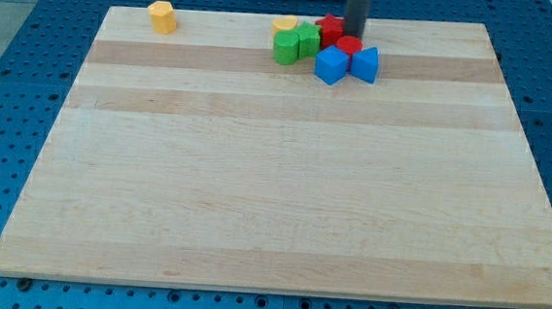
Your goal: Slide the group of blocks left a bit
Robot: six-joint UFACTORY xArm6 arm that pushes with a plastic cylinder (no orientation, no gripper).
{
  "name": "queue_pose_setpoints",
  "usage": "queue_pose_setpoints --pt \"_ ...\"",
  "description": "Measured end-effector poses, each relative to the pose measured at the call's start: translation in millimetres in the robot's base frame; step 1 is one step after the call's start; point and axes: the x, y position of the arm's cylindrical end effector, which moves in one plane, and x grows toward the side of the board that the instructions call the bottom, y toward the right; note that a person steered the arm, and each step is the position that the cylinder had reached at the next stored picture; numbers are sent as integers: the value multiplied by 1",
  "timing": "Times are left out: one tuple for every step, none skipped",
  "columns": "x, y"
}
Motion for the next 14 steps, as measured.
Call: queue_pose_setpoints --pt "0 -3" --pt "0 22" --pt "0 56" --pt "12 75" --pt "35 76" --pt "57 76" --pt "66 73" --pt "66 46" --pt "66 19" --pt "66 10" --pt "64 10" --pt "54 10" --pt "53 17" --pt "48 32"
